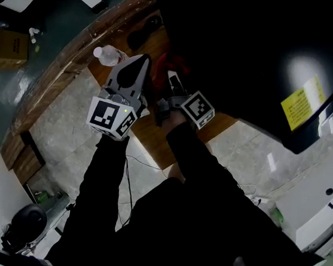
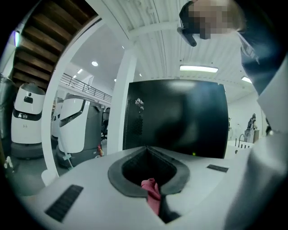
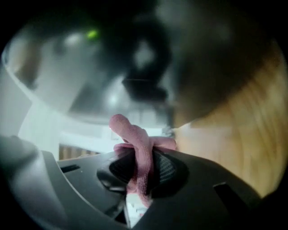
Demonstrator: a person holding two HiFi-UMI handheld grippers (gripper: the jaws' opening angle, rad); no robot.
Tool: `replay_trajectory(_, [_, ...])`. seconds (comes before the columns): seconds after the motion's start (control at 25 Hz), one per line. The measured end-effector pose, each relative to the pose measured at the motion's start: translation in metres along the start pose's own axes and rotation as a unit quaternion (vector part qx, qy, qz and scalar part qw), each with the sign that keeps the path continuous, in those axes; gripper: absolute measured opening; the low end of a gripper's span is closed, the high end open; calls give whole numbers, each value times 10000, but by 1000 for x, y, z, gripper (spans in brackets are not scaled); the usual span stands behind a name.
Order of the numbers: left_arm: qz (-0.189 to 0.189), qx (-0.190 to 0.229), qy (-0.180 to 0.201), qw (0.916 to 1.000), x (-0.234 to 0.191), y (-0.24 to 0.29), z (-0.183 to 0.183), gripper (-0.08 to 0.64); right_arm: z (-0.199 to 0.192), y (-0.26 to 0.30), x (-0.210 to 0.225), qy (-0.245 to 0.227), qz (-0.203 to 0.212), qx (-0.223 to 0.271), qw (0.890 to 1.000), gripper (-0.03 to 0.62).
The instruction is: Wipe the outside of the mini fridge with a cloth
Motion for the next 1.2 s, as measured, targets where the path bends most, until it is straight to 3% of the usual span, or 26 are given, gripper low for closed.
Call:
replay_trajectory(0.24, [-124,494,-21,9987,53,-32,72,2,8,-73,-133,-1168,817,-300,9893,83])
replay_trajectory(0.4, [-402,741,66,9964,96,-47,129,2,30,-117,-214,-1389,1348,-10,9811,83])
replay_trajectory(0.56, [-787,1021,18,9917,139,-45,160,2,69,-153,-254,-1543,1512,507,9751,84])
replay_trajectory(0.68, [-937,1177,286,9882,164,-40,171,2,94,-169,-260,-1458,1475,782,9751,84])
replay_trajectory(0.84, [-1292,1112,503,9841,183,-21,161,2,104,-167,-243,-872,1444,807,9824,83])
replay_trajectory(1.04, [-1404,694,392,9869,182,-6,110,2,105,-161,-201,-760,1266,754,9862,81])
replay_trajectory(1.2, [-1289,436,245,9904,172,3,56,2,109,-151,-150,-838,1005,720,9888,81])
Point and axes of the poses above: the fingertips, and each gripper's own axes: y forward along the fingers, x to its right, z out of its top, the point moved 4 cm from there along -y, backward along the fingers, and after that the axes turned 7 degrees about x, right-handed, at the moved point
